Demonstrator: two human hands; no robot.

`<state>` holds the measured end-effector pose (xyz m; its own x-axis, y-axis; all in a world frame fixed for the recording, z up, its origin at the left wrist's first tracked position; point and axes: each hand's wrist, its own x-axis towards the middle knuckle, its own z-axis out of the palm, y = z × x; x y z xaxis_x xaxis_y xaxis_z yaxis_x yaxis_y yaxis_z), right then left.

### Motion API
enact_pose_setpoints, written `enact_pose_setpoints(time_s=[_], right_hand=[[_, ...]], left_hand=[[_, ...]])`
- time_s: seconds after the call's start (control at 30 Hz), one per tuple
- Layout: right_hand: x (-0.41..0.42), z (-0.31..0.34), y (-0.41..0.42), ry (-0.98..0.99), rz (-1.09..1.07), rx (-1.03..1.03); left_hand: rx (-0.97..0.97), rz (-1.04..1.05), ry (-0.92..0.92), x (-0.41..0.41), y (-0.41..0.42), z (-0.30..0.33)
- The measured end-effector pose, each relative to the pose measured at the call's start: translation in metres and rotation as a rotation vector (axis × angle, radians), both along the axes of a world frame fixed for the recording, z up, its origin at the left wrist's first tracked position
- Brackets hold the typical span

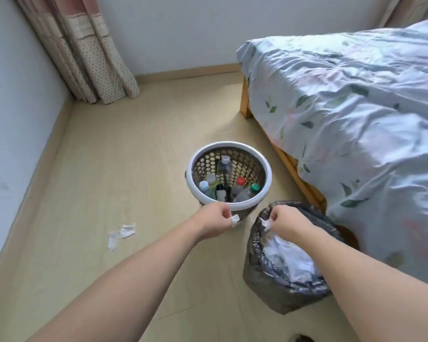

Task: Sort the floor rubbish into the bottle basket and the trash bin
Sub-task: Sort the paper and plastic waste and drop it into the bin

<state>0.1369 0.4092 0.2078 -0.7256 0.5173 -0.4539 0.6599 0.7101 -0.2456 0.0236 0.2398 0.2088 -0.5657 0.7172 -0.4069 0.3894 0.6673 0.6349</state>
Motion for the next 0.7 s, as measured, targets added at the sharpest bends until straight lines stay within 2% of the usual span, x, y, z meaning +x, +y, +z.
enact_pose_setpoints(time_s=[0.17,0.27,0.37,0.57,0.7], right_hand=[[0.063,-0.021,0.055,0.024,-0.184,-0.002],[0.079,-0.04,0.068,0.013,-0.226,-0.11],[0.083,-0.05,0.076,-0.045,-0.178,-0.196],[0.075,-0.031,0.078,-0.039,-0.077,-0.163],[0.051,-0.001,0.049,0.028,-0.018,-0.108]], left_hand=[[-0.059,-0.021,0.126,0.06,0.094,-0.019],[-0.243,-0.114,0.124,0.081,0.124,-0.034],[-0.398,-0.258,0.106,0.088,0.136,-0.041],[-0.377,-0.242,0.235,0.067,0.131,-0.004],[-0.303,-0.145,0.266,0.044,0.1,0.029]])
